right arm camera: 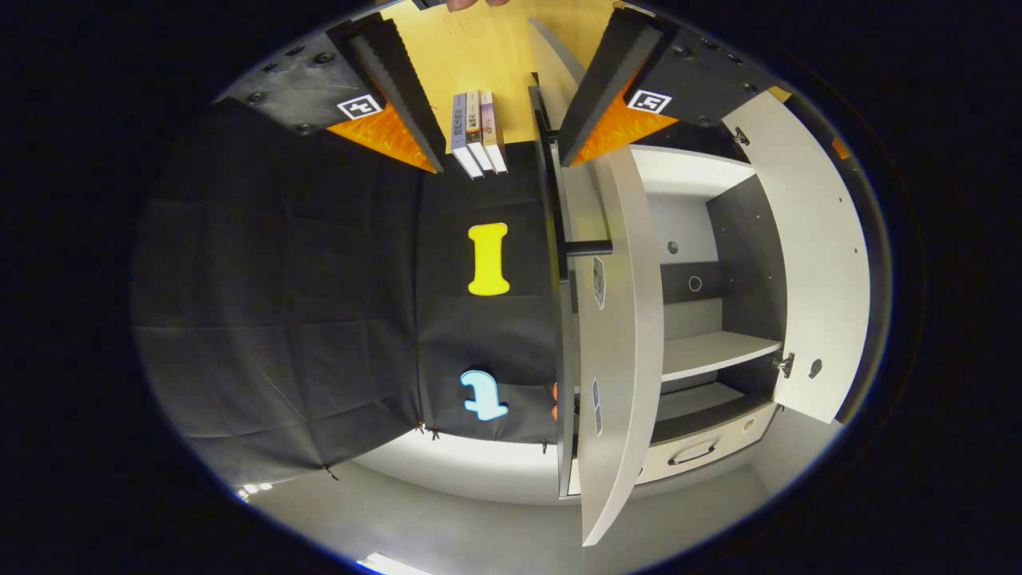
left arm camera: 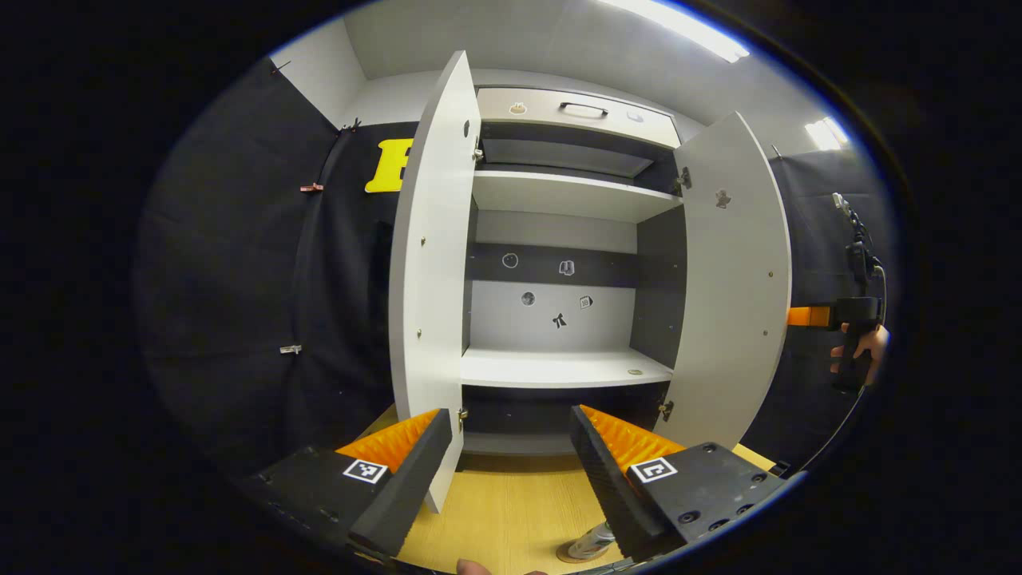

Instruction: Grasp the bottle in the cabinet with the left hand and place it on the coaster, then close the right door with the right hand and the left door with the left hand.

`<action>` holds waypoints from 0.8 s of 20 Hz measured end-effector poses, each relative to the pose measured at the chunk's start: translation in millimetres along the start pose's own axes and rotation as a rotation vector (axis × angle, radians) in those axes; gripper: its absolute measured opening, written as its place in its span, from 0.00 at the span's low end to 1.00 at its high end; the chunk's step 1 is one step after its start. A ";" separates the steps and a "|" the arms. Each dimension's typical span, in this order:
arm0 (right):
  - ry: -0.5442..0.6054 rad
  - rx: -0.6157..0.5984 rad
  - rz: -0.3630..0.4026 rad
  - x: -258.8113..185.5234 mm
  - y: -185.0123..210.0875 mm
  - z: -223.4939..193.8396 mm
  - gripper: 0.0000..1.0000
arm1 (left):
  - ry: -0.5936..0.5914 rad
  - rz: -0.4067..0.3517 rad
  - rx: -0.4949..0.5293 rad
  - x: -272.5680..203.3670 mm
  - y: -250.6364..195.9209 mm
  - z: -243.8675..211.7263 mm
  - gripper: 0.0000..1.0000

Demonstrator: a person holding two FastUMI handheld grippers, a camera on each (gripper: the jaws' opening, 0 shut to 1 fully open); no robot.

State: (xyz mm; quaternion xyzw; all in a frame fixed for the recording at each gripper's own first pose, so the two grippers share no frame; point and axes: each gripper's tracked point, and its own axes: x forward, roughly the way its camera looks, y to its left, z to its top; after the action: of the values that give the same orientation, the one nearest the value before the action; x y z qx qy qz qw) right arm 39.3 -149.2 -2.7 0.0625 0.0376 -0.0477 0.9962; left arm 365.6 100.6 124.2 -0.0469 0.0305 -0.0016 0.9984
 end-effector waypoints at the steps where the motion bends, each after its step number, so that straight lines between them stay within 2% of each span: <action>1: 0.003 0.004 0.011 -0.5 1.6 -0.9 0.96 | 0.000 0.005 0.001 -1.1 2.9 0.1 0.94; 4: 0.002 0.005 0.038 -0.7 23.3 -2.2 0.97 | 0.000 0.020 0.002 -2.1 9.9 -0.5 0.94; 10: 0.024 -0.001 0.206 9.3 104.5 -12.8 0.97 | -0.010 0.034 0.001 -3.5 17.7 3.3 0.94; 16: 0.062 0.028 0.264 26.2 148.2 -27.9 0.97 | -0.003 0.055 0.018 -3.5 26.7 0.8 0.94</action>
State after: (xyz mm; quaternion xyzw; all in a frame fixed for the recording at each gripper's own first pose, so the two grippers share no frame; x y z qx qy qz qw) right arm 78.2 -1.7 -14.4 0.0820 0.0591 0.0853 0.9912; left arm 362.1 127.3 122.7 -0.0370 0.0302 0.0254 0.9985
